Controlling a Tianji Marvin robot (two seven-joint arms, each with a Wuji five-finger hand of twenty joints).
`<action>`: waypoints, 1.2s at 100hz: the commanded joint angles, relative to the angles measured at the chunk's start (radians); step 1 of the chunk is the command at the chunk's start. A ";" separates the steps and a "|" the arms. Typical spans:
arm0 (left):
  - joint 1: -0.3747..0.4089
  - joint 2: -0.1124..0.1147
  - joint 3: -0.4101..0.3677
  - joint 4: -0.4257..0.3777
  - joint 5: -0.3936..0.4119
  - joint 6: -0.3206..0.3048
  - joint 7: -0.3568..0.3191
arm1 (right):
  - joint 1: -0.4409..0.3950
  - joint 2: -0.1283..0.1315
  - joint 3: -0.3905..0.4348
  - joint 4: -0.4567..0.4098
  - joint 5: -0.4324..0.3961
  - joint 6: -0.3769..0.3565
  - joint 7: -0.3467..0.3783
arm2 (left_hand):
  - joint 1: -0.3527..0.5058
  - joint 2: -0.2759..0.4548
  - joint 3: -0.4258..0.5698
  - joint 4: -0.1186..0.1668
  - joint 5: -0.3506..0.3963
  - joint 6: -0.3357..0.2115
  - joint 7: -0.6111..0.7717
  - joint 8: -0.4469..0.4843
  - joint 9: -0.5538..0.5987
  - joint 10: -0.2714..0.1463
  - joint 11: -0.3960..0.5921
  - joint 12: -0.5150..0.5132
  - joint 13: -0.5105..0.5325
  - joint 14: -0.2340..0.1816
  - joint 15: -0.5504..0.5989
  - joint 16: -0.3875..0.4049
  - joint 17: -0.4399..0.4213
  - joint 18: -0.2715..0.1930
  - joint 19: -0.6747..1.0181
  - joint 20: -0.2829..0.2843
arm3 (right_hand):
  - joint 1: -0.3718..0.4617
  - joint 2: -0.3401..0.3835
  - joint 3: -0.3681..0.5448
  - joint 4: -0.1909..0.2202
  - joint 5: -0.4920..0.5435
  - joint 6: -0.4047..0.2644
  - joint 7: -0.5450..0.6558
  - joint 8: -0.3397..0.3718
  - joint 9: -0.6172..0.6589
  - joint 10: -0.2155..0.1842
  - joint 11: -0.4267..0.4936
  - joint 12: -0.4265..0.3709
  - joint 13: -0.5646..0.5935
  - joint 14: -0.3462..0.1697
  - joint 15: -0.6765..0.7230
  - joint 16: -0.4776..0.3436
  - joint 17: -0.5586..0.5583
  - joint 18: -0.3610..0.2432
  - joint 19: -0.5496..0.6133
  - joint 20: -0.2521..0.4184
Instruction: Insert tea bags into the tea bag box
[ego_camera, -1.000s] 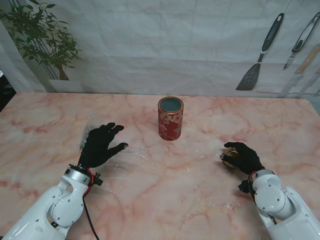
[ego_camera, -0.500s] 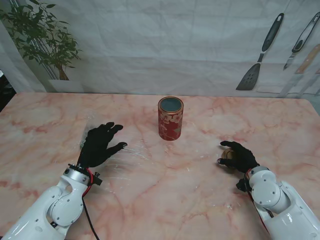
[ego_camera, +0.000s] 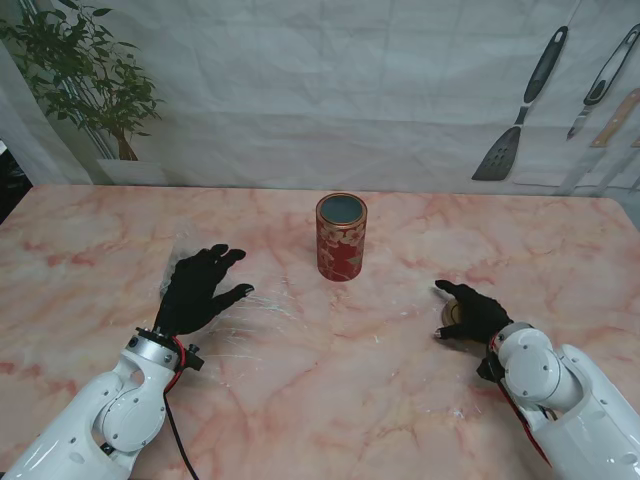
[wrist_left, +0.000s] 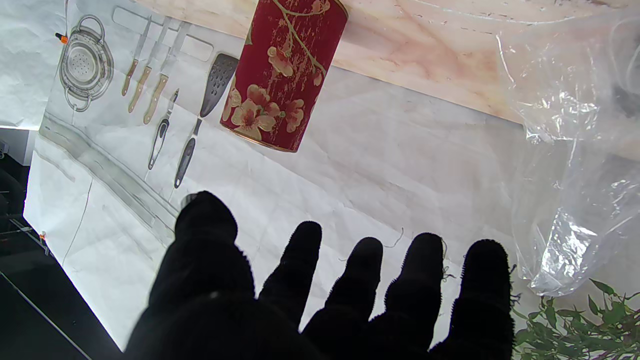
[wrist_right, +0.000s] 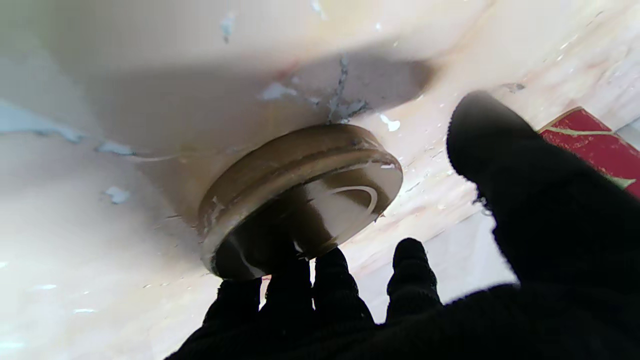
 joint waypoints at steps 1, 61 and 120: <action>0.001 -0.001 -0.002 -0.007 -0.006 -0.002 -0.013 | -0.010 0.006 -0.016 0.004 -0.014 0.005 0.054 | 0.049 0.033 -0.013 0.002 0.007 -0.013 0.006 0.006 -0.014 0.002 0.005 0.002 -0.001 -0.023 -0.026 0.012 0.002 -0.018 0.028 0.003 | 0.026 -0.062 0.029 -0.002 -0.001 -0.033 -0.051 0.011 -0.024 -0.010 -0.030 -0.029 0.001 0.008 0.020 0.004 0.090 0.113 0.176 0.042; -0.003 -0.007 -0.004 0.003 -0.035 -0.030 -0.002 | 0.003 0.032 -0.057 -0.024 -0.096 0.076 0.166 | 0.069 0.035 -0.012 -0.001 0.008 -0.019 0.008 0.010 -0.019 -0.002 0.008 0.003 0.007 -0.021 -0.019 0.015 0.010 -0.015 0.049 0.013 | 0.279 0.007 0.097 0.031 0.027 -0.030 -0.089 -0.307 -0.022 -0.037 -0.033 -0.113 0.055 0.037 0.252 0.049 0.225 0.094 0.429 -0.064; -0.005 -0.007 -0.003 0.006 -0.032 -0.046 0.005 | 0.003 0.036 -0.090 -0.053 -0.212 0.143 0.165 | 0.085 0.036 -0.017 -0.006 0.008 -0.034 0.015 0.015 -0.031 -0.034 0.021 0.006 0.020 -0.022 -0.014 0.019 0.029 0.003 0.070 0.023 | 0.295 0.012 0.115 0.032 -0.002 -0.059 -0.038 0.119 -0.017 -0.086 -0.017 -0.066 0.103 0.052 0.270 0.041 0.372 0.207 0.823 -0.058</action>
